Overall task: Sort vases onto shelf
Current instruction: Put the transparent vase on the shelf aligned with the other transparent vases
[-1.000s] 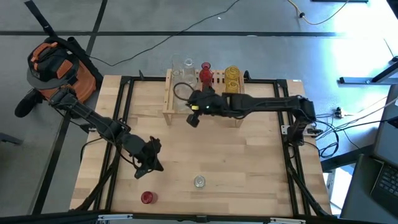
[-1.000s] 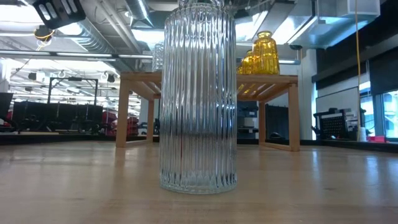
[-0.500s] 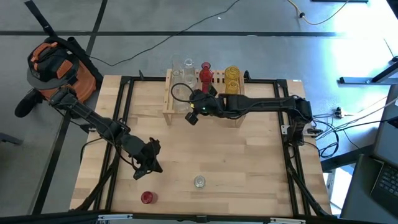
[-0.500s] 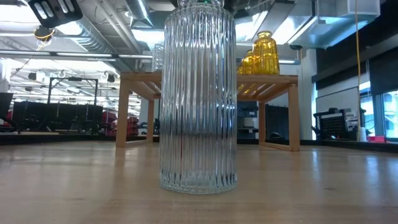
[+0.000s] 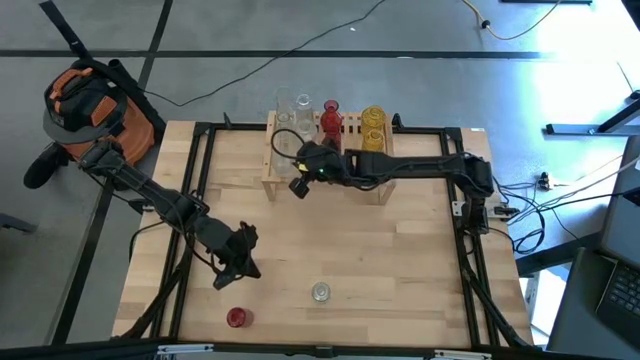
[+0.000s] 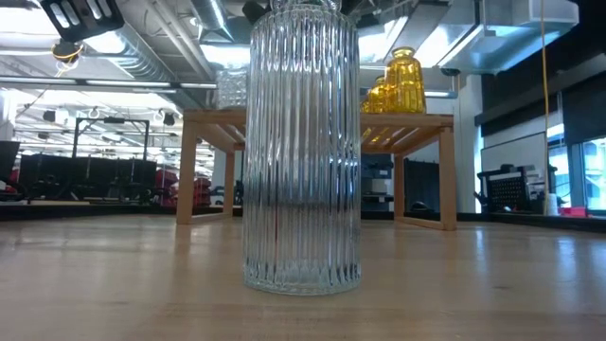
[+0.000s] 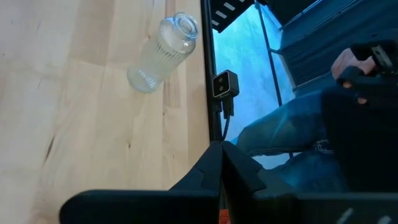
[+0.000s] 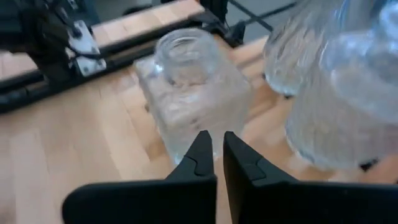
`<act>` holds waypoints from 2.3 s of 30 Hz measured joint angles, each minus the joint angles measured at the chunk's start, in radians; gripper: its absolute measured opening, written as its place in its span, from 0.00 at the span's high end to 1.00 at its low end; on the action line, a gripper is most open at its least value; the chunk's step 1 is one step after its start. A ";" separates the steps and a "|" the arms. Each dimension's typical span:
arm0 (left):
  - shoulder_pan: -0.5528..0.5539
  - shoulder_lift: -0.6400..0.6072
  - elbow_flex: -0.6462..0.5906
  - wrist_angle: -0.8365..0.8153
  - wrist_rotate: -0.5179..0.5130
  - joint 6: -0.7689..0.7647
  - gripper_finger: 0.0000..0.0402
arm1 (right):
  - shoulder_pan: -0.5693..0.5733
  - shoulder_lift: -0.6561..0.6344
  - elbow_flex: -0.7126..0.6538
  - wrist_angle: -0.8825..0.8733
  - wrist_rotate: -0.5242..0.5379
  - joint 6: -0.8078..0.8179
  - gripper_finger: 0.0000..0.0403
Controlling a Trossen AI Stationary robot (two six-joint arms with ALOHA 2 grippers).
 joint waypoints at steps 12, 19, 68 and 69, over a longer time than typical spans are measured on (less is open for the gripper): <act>0.000 0.000 0.000 0.001 0.000 0.000 1.00 | -0.025 0.002 0.000 0.029 0.018 -0.004 1.00; 0.000 0.000 0.000 -0.003 -0.006 0.011 1.00 | 0.027 -0.064 0.000 -0.121 0.104 0.003 1.00; -0.025 0.112 0.000 0.100 -0.073 0.101 1.00 | 0.582 -0.147 -0.057 -0.438 -0.107 0.348 1.00; -0.030 0.145 0.000 0.122 -0.073 0.117 1.00 | 0.592 -0.147 -0.079 -0.405 -0.124 0.364 1.00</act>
